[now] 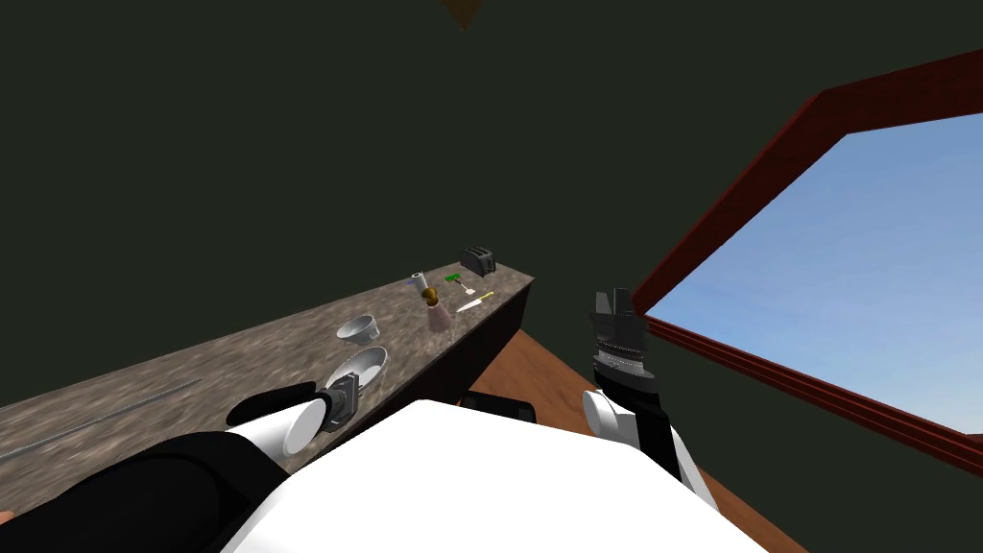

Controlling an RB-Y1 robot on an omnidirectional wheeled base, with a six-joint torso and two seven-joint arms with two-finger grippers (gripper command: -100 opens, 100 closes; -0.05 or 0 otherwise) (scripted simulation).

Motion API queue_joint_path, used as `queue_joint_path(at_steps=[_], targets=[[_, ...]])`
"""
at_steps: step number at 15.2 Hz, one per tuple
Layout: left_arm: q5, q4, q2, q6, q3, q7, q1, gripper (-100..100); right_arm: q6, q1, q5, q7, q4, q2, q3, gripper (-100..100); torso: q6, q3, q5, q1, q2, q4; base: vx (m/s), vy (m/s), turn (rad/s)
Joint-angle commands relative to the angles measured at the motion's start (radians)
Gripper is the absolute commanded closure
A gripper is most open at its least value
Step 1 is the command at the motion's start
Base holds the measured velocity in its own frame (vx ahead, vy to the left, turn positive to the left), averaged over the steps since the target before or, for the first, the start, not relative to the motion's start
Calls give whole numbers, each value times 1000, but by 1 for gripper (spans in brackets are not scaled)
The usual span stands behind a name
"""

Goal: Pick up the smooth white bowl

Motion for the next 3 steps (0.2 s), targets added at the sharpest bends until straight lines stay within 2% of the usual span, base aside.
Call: queue_joint_path(at_steps=[1, 2, 3], targets=[[10, -35, -2, 24, 9, 5, 14, 100, 0, 0, 0, 0, 0, 0, 0, 0, 0, 0, 0, 0, 0, 0, 3, -9, 13], [13, -45, -3, 31, 11, 6, 17, 100, 0, 0, 0, 0, 0, 0, 0, 0, 0, 0, 0, 0, 0, 0, 1, -10, 12], [12, -29, 0, 21, 10, 4, 12, 100, 0, 0, 0, 0, 0, 0, 0, 0, 0, 0, 0, -1, 0, 0, 0, -6, 6]])
